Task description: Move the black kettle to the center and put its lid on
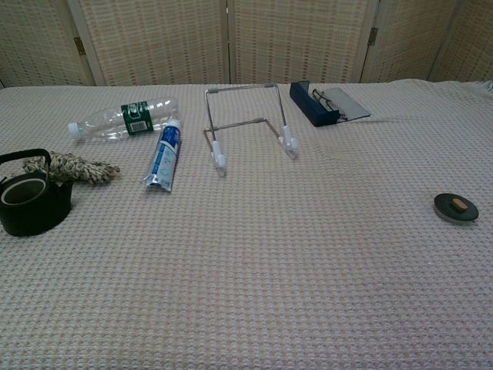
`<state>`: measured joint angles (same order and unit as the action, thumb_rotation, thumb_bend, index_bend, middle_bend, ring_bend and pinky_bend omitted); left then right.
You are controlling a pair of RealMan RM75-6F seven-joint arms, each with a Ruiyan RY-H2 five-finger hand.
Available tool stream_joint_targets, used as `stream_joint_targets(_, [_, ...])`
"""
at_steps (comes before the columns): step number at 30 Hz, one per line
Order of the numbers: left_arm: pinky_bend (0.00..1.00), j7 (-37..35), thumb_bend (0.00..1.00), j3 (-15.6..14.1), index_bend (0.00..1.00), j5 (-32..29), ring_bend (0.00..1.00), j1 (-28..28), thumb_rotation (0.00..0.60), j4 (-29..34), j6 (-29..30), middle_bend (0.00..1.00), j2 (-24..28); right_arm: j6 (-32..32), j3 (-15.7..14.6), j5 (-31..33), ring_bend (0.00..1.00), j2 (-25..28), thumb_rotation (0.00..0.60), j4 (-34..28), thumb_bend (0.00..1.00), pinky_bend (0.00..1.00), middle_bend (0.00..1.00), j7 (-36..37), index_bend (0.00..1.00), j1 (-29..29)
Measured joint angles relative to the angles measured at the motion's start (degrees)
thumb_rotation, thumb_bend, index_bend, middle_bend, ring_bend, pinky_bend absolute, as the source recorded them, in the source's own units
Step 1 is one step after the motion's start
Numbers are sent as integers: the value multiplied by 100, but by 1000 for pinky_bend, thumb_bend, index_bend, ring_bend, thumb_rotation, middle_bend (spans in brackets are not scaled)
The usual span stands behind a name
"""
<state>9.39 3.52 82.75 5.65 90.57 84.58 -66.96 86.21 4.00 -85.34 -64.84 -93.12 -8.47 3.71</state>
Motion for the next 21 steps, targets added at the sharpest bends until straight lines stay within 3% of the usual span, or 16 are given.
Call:
stream_joint_targets(14, [0, 9, 185, 32, 31, -27, 19, 92, 600, 5, -114, 0, 23, 90, 3, -31, 241, 20, 600, 2, 277, 15, 149, 32, 73, -47])
stream_joint_targets(21, [0, -133, 189, 120, 58, -18, 43, 363, 600, 16, -463, 8, 110, 124, 35, -23, 244, 98, 600, -5, 277, 15, 149, 9, 75, -59])
